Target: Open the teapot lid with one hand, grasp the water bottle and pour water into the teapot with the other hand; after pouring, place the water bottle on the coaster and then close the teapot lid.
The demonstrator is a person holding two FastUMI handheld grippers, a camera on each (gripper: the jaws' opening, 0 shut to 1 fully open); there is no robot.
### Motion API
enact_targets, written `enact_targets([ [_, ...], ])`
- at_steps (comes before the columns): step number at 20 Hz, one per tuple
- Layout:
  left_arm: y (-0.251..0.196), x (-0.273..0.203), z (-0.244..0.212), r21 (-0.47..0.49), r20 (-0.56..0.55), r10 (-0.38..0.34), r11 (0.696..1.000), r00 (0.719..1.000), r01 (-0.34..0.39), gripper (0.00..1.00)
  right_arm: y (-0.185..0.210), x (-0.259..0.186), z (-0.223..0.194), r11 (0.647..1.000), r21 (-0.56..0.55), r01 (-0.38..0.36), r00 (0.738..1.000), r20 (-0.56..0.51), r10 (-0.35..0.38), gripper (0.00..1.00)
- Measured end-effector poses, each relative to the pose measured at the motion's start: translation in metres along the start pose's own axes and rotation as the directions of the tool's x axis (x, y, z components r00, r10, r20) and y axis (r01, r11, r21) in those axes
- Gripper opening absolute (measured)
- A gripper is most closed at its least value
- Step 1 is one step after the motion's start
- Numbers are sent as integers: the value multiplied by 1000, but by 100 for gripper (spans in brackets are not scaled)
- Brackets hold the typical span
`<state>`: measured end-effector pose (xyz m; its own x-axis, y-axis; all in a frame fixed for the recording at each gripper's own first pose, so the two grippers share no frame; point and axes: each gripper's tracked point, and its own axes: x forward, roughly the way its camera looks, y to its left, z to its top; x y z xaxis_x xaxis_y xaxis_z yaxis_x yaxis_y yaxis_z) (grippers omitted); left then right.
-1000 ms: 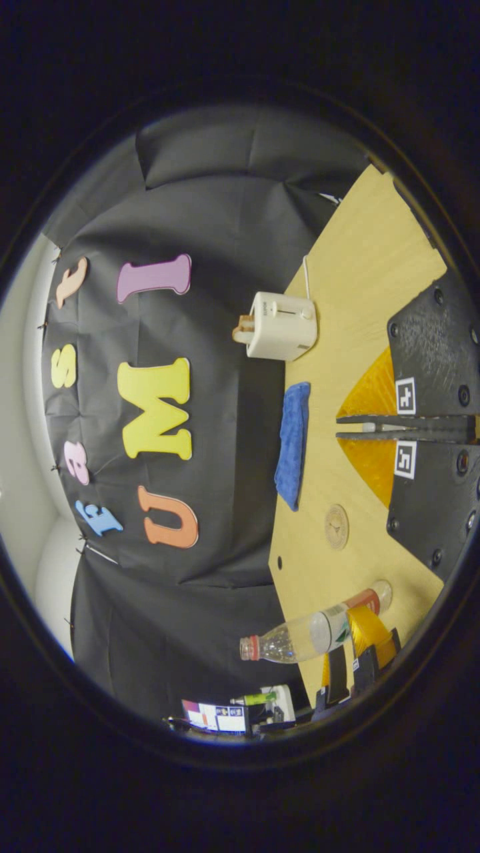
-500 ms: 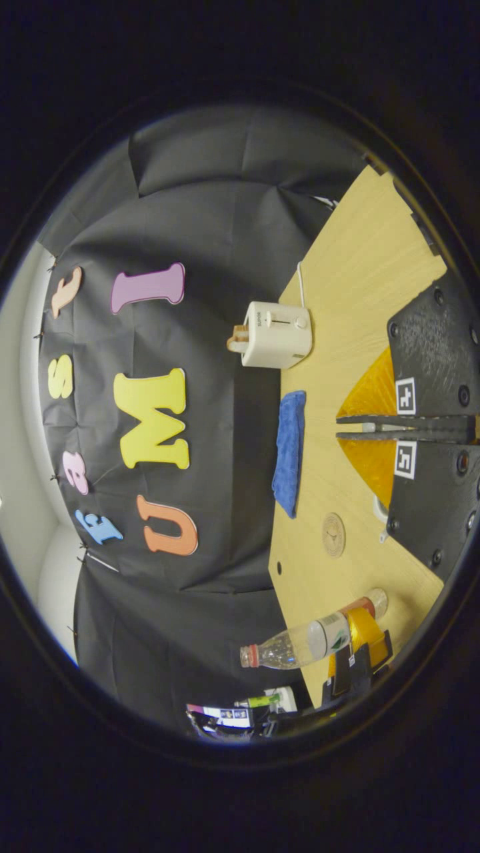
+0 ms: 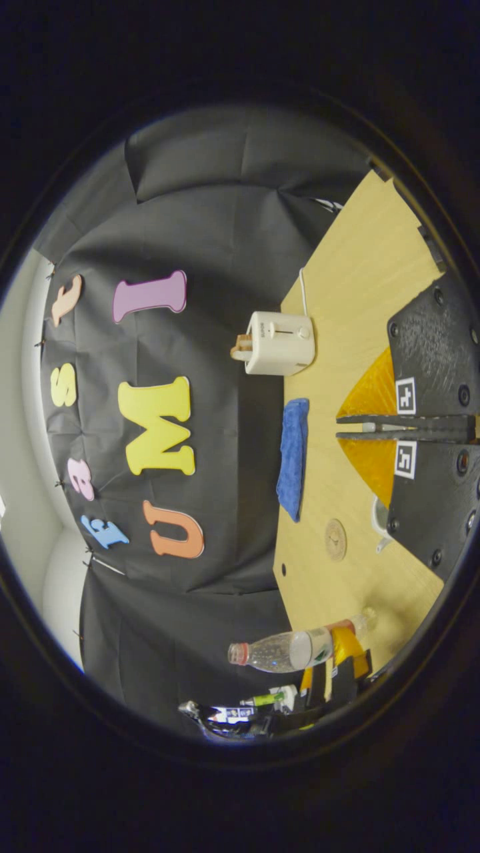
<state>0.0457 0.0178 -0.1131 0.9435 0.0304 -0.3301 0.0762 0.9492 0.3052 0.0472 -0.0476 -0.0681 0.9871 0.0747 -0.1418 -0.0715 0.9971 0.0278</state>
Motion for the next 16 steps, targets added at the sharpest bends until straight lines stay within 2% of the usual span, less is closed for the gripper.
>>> enact_targets([
  [3, 12, -1, 9, 152, 0, 47, 987, 999, -46, 76, -5, -5, -8, 1000, -18, -8, 1000, -20, 8, 0],
  [7, 20, 4, 15, 345, 9, 91, 934, 996, -88, 76, -17, -11, -13, 1000, -13, -3, 999, -32, 2, 0],
  [11, 20, 13, 20, 507, 9, 106, 857, 994, -96, 75, -30, -15, -16, 1000, -13, 7, 999, -33, -8, 0],
  [16, 10, 19, 19, 684, -9, 114, 725, 993, -77, 74, -40, -20, -20, 1000, -13, 9, 999, -36, -9, 0],
])
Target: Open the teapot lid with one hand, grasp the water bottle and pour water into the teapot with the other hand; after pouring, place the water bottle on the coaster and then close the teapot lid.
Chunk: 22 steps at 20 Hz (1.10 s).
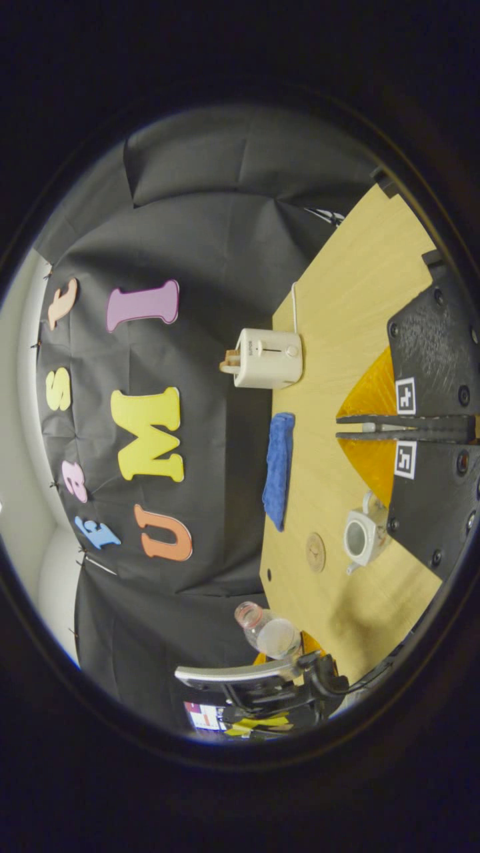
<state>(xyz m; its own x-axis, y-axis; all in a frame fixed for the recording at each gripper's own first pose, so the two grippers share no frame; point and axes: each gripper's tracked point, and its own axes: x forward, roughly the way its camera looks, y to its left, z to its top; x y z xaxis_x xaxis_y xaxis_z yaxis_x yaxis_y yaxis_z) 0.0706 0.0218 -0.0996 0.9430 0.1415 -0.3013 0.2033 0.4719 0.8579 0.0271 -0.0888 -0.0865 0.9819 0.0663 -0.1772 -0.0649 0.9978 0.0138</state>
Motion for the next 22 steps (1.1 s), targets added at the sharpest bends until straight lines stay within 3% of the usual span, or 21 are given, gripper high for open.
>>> enact_targets([
  [8, -13, 5, 18, 244, 18, 4, 970, 1000, -8, 74, -12, -5, -11, 1000, 9, -7, 1000, -11, 7, 0],
  [17, -34, 4, 21, 469, 17, -3, 883, 1000, -5, 74, -29, -11, -18, 1000, 16, 10, 1000, -6, -10, 0],
  [18, -37, 1, 21, 487, 20, 1, 873, 1000, -11, 78, -29, -12, -19, 1000, 15, 10, 1000, -8, -10, 0],
  [22, -37, 3, 25, 555, 14, 0, 832, 1000, -8, 74, -32, -13, -21, 1000, 16, 12, 1000, -7, -11, 0],
])
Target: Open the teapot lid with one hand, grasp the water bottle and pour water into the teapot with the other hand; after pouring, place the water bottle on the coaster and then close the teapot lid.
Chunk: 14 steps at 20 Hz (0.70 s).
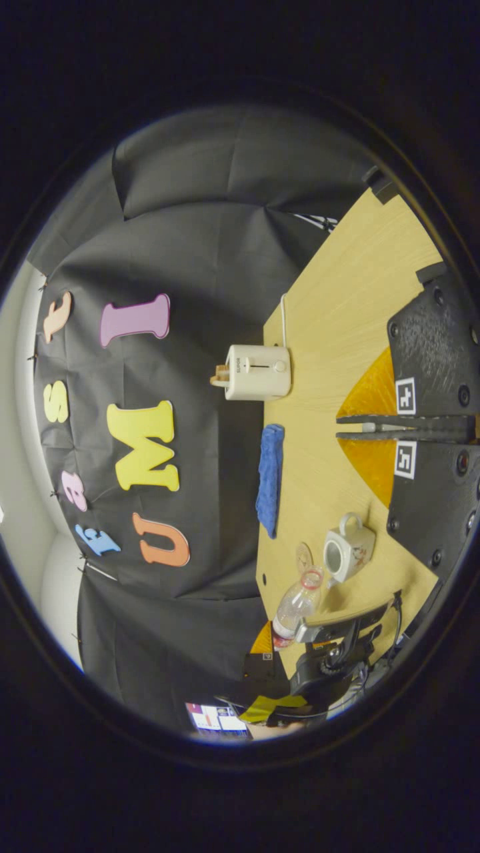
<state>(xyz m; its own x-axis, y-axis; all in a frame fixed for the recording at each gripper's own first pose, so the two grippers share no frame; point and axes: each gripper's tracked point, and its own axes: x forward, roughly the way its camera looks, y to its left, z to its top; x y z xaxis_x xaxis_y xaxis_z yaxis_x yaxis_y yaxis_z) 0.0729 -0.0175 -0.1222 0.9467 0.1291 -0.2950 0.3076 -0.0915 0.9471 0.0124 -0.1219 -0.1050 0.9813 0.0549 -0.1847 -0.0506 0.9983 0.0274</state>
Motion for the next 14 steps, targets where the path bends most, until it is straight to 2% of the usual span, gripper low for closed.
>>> enact_targets([
  [14, 29, 1, 4, 205, -14, 52, 978, 999, -48, 74, -7, -4, -2, 1000, 4, 9, 1000, 8, -9, 0],
])
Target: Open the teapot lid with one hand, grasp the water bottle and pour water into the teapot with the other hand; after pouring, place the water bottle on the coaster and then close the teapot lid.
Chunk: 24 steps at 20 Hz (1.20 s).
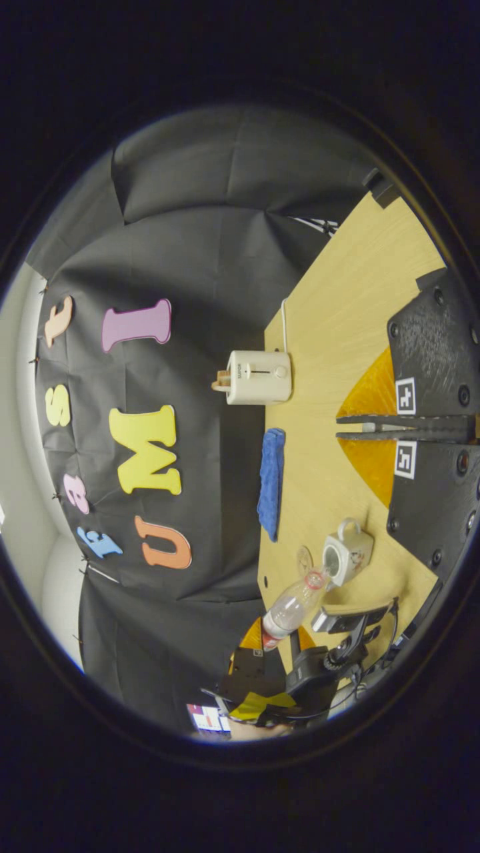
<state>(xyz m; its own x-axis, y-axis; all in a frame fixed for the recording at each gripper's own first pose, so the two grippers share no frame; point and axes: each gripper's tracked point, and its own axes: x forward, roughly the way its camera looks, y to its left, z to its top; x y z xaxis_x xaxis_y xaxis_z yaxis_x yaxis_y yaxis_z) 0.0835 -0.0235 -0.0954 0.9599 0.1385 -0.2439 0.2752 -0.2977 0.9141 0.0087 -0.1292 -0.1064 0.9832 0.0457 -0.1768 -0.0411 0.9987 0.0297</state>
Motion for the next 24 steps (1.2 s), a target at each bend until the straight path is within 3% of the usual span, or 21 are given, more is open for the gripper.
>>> enact_targets([
  [7, 17, 1, 7, 118, 5, 45, 992, 999, -46, 74, 0, -1, -5, 1000, 11, -3, 1000, -9, 3, 0],
  [19, 35, 1, 3, 206, -4, 76, 976, 997, -73, 77, -7, -3, -3, 1000, 20, 12, 1000, 1, -12, 0],
  [24, 42, 1, 1, 270, 2, 92, 959, 996, -89, 74, -9, -5, -3, 1000, 16, 12, 1000, 5, -12, 0],
])
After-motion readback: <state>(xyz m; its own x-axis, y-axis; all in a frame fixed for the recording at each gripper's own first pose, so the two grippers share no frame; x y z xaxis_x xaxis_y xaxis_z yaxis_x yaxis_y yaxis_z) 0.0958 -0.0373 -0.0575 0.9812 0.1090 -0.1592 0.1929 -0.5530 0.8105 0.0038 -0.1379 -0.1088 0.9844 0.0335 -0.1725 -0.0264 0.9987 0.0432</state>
